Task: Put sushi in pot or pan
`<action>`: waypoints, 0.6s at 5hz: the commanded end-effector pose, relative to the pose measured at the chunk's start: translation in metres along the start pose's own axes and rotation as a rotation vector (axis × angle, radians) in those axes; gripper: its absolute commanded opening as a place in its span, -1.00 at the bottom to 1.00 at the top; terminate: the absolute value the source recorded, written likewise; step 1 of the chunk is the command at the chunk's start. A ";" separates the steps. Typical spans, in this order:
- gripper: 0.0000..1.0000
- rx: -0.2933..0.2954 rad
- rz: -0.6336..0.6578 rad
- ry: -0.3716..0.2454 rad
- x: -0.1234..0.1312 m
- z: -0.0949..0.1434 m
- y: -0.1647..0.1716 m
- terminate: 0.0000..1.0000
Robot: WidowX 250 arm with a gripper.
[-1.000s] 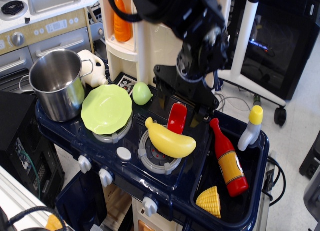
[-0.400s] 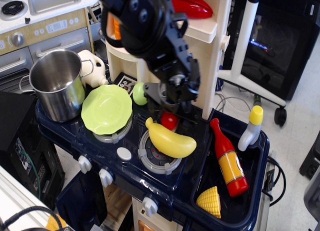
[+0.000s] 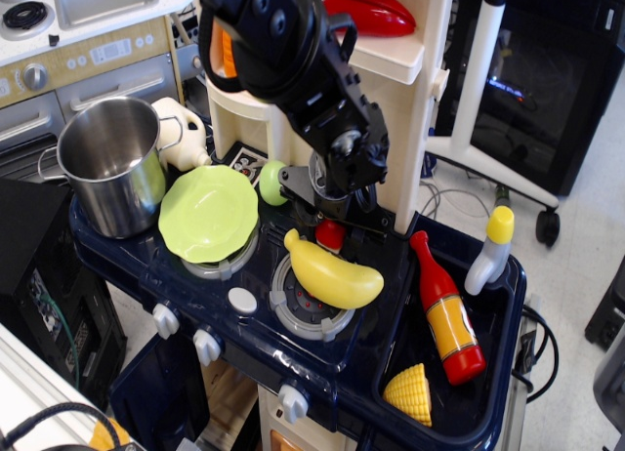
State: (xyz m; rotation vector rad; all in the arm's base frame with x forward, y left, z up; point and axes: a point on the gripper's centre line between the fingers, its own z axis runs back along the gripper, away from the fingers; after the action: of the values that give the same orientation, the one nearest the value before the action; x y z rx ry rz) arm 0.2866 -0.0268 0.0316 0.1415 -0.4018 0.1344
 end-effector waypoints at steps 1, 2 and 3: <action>-1.00 -0.017 0.007 0.031 0.017 0.048 0.023 -1.00; -1.00 -0.030 -0.007 0.080 0.019 0.068 0.040 -1.00; -1.00 -0.035 0.075 0.149 0.004 0.075 0.060 -1.00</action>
State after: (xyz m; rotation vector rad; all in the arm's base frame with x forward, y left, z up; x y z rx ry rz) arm 0.2432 0.0275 0.0998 0.0914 -0.2091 0.2117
